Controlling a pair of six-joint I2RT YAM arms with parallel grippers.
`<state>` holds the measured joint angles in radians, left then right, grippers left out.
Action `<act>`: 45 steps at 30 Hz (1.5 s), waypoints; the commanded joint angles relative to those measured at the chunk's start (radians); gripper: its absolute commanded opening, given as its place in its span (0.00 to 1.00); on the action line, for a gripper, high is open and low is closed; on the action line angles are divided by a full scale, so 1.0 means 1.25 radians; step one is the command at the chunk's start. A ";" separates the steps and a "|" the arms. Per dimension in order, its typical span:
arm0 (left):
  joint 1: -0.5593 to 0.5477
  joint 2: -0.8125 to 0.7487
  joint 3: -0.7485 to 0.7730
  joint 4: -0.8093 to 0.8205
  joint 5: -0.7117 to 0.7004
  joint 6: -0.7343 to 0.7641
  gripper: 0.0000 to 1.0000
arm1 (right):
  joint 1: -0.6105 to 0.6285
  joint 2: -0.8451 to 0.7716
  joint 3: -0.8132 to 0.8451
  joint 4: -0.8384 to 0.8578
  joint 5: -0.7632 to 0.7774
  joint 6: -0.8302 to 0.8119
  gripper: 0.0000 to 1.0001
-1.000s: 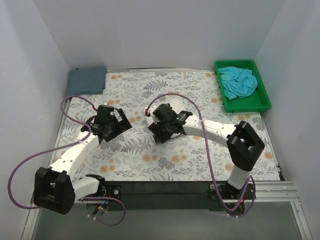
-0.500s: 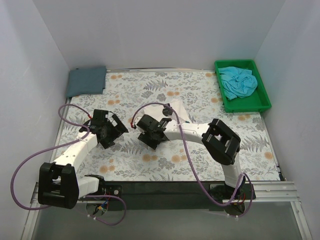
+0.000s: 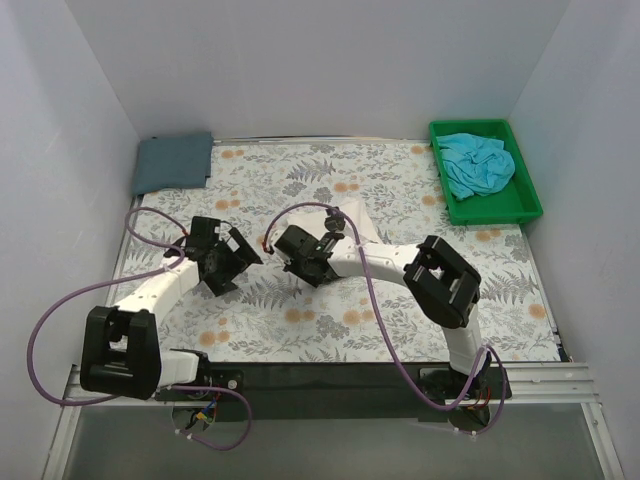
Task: Fold and stack the t-shirts
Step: Neatly place the folded tshirt to the corner
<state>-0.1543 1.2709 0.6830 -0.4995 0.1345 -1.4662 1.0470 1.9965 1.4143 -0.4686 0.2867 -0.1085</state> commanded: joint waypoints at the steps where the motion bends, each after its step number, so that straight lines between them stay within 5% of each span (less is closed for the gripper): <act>1: 0.002 0.023 0.029 0.063 0.087 -0.042 0.98 | -0.024 -0.067 0.050 0.004 -0.060 0.009 0.01; 8: -0.015 0.110 0.038 0.243 0.217 -0.182 0.98 | -0.091 -0.124 0.044 0.018 -0.167 0.072 0.01; 20: -0.138 0.268 0.030 0.518 0.199 -0.330 0.98 | -0.143 -0.141 -0.017 0.096 -0.314 0.157 0.01; 29: -0.184 0.364 0.051 0.595 0.182 -0.370 0.95 | -0.152 -0.141 -0.031 0.121 -0.346 0.185 0.01; 38: -0.234 0.376 -0.030 0.731 0.126 -0.411 0.67 | -0.152 -0.134 -0.034 0.144 -0.350 0.235 0.01; 45: -0.234 0.338 -0.042 0.716 0.080 -0.367 0.19 | -0.152 -0.136 -0.048 0.154 -0.347 0.250 0.08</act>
<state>-0.4469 1.7302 0.6491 0.4114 0.3050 -1.9701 0.8577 1.8576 1.3617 -0.3313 -0.1368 0.1856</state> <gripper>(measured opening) 0.257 0.053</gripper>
